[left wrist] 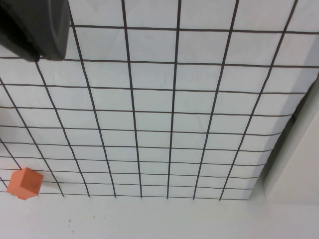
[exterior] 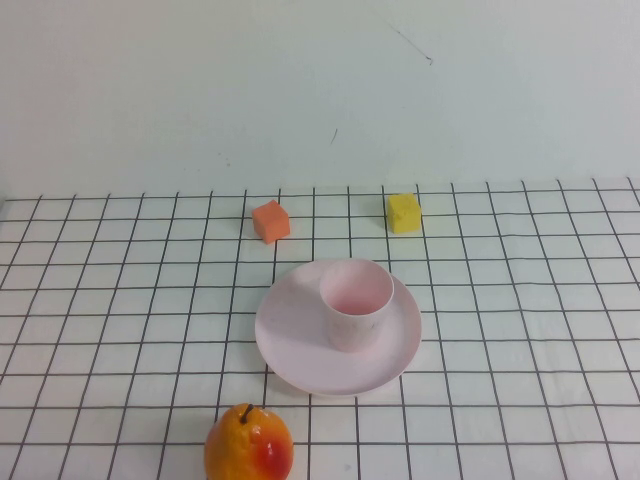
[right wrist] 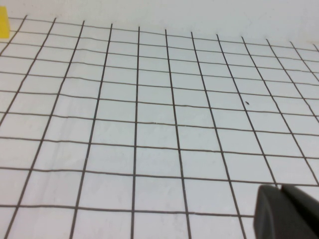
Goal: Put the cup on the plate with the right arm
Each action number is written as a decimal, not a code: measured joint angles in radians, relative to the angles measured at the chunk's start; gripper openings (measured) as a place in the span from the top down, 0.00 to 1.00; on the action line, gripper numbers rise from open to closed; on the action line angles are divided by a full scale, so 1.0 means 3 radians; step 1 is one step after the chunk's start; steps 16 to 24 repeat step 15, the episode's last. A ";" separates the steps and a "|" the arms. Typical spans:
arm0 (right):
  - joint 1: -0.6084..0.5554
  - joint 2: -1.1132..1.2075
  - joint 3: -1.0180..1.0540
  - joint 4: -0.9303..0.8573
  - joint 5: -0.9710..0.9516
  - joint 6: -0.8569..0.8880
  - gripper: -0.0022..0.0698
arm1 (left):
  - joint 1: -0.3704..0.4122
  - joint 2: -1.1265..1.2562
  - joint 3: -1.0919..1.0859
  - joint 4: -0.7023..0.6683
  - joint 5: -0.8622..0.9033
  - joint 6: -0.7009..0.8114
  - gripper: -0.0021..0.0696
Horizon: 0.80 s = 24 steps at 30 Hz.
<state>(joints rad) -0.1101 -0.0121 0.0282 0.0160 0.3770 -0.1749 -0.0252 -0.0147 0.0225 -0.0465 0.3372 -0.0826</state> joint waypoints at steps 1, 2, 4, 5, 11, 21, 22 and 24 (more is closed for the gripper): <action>0.0000 0.0000 0.0000 0.0000 0.0000 0.0000 0.97 | 0.0000 0.0000 0.0000 0.0000 0.0000 0.0000 0.98; 0.0000 0.0000 0.0000 0.0000 0.0000 0.0000 0.97 | 0.0000 0.0000 0.0000 0.0000 0.0000 0.0000 0.98; 0.0000 0.0000 0.0000 0.0000 0.0000 0.0000 0.97 | 0.0000 0.0000 0.0000 0.0000 0.0000 0.0000 0.98; 0.0000 0.0000 0.0000 0.0000 -0.0006 0.0000 0.97 | 0.0000 0.0000 0.0000 0.0000 0.0000 0.0000 0.98; 0.0014 0.0000 0.0000 -0.0033 -0.0006 0.0000 0.97 | 0.0000 0.0000 0.0000 0.0000 0.0000 0.0000 0.98; 0.0068 0.0000 0.0000 -0.0101 -0.0012 0.0000 0.97 | 0.0000 0.0000 0.0000 0.0000 0.0000 0.0000 0.98; 0.0068 0.0000 0.0000 -0.0101 -0.0012 0.0000 0.97 | 0.0000 0.0000 0.0000 0.0000 0.0000 0.0000 0.98; 0.0068 0.0000 0.0000 -0.0101 -0.0012 0.0000 0.97 | 0.0000 0.0000 0.0000 0.0000 0.0000 0.0000 0.98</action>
